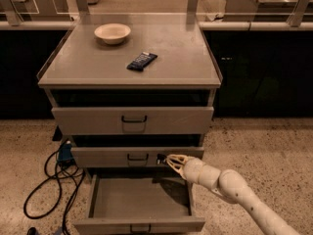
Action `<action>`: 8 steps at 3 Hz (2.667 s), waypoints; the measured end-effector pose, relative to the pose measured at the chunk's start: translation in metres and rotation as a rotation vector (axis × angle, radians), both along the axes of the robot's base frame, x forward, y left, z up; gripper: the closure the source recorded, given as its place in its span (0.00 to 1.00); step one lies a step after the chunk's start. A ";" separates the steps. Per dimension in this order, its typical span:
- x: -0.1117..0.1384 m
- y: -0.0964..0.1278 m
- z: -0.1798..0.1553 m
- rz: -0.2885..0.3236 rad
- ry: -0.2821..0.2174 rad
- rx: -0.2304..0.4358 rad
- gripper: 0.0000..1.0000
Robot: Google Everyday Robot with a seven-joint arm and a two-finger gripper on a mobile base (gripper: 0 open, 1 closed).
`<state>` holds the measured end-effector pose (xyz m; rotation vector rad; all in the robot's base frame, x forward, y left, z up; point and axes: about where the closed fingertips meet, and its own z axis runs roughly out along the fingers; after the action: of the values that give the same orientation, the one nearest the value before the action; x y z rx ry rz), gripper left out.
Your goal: Place rxbar chocolate into bottom drawer
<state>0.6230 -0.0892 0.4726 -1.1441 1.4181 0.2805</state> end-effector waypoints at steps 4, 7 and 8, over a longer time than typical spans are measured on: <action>0.001 0.010 -0.105 0.049 0.259 -0.074 1.00; 0.000 -0.002 -0.192 0.030 0.409 -0.049 1.00; 0.004 -0.007 -0.240 -0.005 0.474 -0.010 1.00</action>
Offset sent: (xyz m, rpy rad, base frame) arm 0.0067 -0.0082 -0.0170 0.0306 0.0204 -0.0309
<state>0.6270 -0.0961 0.2322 -1.1256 1.8353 0.5693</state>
